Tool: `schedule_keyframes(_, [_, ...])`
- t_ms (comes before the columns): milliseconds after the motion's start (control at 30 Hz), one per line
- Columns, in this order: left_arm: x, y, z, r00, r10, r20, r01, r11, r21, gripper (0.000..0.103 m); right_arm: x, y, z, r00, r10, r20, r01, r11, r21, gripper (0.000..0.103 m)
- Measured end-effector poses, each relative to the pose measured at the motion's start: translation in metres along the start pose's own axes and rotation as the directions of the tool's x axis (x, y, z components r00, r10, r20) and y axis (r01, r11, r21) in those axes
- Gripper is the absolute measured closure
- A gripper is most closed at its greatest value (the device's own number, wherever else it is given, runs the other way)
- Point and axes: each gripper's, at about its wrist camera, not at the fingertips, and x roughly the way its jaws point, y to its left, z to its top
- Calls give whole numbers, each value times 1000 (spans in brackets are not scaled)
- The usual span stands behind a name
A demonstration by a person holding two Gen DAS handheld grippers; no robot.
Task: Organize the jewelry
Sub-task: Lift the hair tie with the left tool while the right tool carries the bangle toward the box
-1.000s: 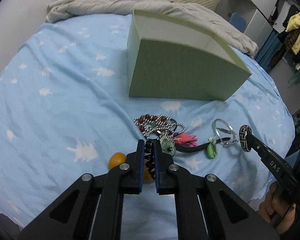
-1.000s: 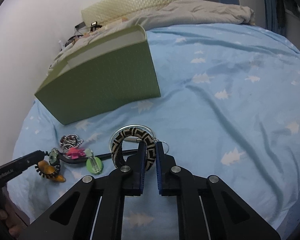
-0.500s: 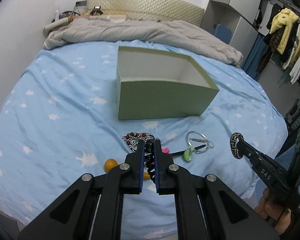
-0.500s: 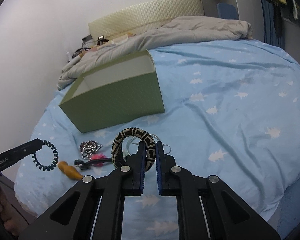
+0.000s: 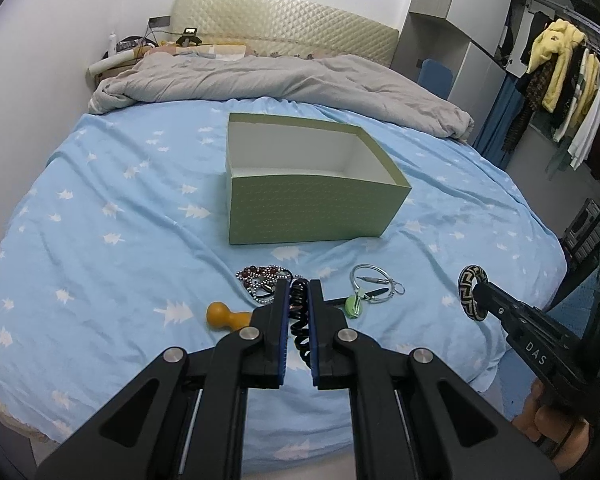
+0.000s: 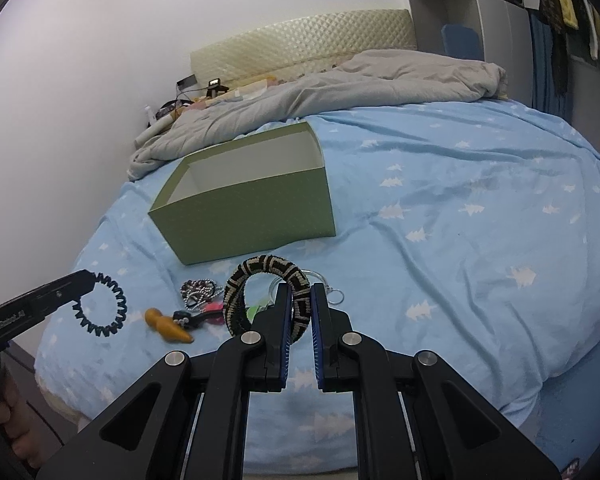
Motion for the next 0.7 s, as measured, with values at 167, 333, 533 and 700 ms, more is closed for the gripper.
schedule_keyframes(167, [-4, -5, 10, 1000, -4, 17, 3, 1000, 16, 95, -9, 7, 8, 1000, 0, 14, 0, 1000, -24, 96])
schedule_keyframes(333, [-6, -14, 32, 999, -4, 35, 3, 999, 47, 95, -13, 13, 29, 999, 16, 49, -14, 999, -36, 96])
schedule_keyframes(533, [-4, -13, 68, 998, -1, 68, -2, 999, 52, 95, -18, 22, 64, 994, 42, 104, -35, 997, -62, 96])
schedule_keyframes(700, [10, -10, 89, 998, 5, 64, -8, 999, 47, 95, -9, 30, 93, 991, 46, 129, -33, 994, -99, 96])
